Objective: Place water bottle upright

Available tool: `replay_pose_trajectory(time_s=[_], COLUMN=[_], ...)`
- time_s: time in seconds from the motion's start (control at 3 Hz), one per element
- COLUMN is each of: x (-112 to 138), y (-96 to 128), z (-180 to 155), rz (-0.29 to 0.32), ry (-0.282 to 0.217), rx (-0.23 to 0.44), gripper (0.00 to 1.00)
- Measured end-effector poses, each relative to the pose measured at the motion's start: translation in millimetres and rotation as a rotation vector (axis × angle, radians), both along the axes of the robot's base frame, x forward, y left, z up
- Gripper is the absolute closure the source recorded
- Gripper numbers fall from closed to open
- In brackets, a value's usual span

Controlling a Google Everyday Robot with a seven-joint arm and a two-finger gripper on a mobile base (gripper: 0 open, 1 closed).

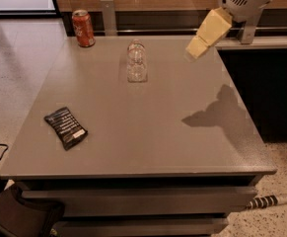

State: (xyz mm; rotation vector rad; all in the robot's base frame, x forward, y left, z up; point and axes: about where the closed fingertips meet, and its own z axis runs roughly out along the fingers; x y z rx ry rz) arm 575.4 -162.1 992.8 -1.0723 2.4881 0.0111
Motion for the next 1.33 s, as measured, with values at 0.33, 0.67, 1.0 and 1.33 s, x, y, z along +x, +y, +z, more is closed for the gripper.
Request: replay_pose_trajectory(time_s=[0.33, 0.67, 1.0, 1.33], x=[11, 30, 30, 44], y=[32, 41, 41, 41], z=[-10, -4, -1, -1], rz=[-0.152, -0.227, -0.231, -0.259], ry=[-0.119, -0.192, -0.188, -0.154], rx=[0.068, 0.135, 0.135, 0.116], gripper=[0.00, 0.00, 0.00, 0.00])
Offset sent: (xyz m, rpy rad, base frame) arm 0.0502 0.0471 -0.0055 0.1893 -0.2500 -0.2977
